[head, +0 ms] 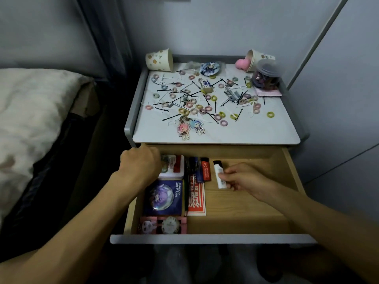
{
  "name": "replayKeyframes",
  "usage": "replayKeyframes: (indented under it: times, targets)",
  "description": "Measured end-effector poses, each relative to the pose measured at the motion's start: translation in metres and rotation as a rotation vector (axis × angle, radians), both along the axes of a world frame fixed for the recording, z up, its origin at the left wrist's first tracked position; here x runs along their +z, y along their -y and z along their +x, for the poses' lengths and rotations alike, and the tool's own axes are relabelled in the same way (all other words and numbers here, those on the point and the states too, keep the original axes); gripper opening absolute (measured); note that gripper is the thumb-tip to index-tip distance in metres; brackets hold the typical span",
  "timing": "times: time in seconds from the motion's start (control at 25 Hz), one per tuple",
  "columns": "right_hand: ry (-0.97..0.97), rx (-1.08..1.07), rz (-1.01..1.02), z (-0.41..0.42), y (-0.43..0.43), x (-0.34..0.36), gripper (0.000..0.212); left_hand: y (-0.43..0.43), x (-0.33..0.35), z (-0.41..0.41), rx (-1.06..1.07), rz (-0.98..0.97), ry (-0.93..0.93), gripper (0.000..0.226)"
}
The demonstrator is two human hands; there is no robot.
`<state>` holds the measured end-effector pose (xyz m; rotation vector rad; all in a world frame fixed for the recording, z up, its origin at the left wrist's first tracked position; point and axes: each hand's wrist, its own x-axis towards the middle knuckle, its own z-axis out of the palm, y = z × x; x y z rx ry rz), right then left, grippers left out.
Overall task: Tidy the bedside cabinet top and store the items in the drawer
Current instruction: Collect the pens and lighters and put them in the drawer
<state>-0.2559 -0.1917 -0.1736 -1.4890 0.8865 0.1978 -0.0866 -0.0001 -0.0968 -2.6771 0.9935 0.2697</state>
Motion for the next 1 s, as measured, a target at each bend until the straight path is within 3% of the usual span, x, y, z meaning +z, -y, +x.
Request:
replayKeyframes:
  times: [0.24, 0.52, 1.0]
  targets:
    - [-0.064, -0.083, -0.238, 0.027, 0.004, -0.038, 0.007, 0.001, -0.011, 0.006, -0.02, -0.003, -0.189, 0.035]
    - [-0.069, -0.101, -0.368, 0.042, 0.0, -0.051, 0.019, 0.005, -0.009, 0.004, -0.083, 0.057, -0.16, 0.034]
    - [-0.056, -0.107, -0.436, 0.038, -0.002, -0.05, 0.018, 0.01, -0.016, 0.005, -0.081, 0.071, -0.07, 0.032]
